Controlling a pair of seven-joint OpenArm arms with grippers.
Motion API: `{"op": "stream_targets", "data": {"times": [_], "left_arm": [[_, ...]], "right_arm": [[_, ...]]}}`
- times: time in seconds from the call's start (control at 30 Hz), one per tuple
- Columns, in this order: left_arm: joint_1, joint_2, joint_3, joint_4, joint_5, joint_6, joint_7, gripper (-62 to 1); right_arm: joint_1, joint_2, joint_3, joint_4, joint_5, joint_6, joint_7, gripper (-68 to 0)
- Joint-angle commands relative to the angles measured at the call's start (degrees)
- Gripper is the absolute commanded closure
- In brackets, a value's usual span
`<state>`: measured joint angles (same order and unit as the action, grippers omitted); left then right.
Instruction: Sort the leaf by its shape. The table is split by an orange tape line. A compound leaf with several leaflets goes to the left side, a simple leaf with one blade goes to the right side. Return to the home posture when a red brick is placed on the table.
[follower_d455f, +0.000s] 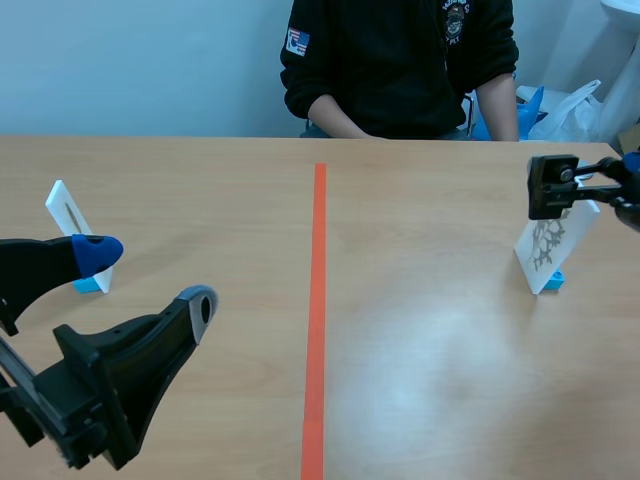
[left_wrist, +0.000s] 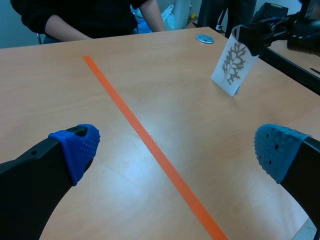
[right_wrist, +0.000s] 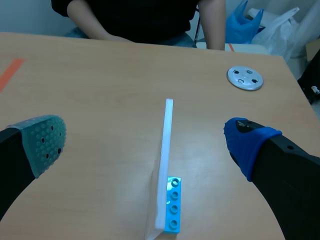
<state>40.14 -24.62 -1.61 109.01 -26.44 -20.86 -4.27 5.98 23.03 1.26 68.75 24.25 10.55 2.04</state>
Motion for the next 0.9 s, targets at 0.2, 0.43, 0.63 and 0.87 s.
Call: {"op": "stream_targets", "data": {"times": [0.2, 0.43, 0.63, 0.87], "left_arm": [[-0.2, 0.1, -0.3, 0.3, -0.3, -0.1, -0.6, -62.3], [-0.2, 0.1, -0.3, 0.3, 0.6, -0.1, -0.6, -62.3], [-0.2, 0.1, -0.3, 0.3, 2.3, 0.1, -0.6, -62.3], [-0.2, -0.1, -0.3, 0.3, 2.3, 0.2, -0.6, -62.3]], "right_arm": [[-10.8, 4.2, 4.4, 15.5, 4.7, 1.8, -2.7, -67.9], [-24.4, 5.4, 6.8, 29.2, 7.7, 5.8, -2.8, -67.9], [-34.6, 5.3, 7.7, 39.0, 9.8, 9.6, -2.8, -67.9], [-43.4, 4.1, 8.5, 46.9, 10.6, 12.5, -2.6, -67.9]]}}
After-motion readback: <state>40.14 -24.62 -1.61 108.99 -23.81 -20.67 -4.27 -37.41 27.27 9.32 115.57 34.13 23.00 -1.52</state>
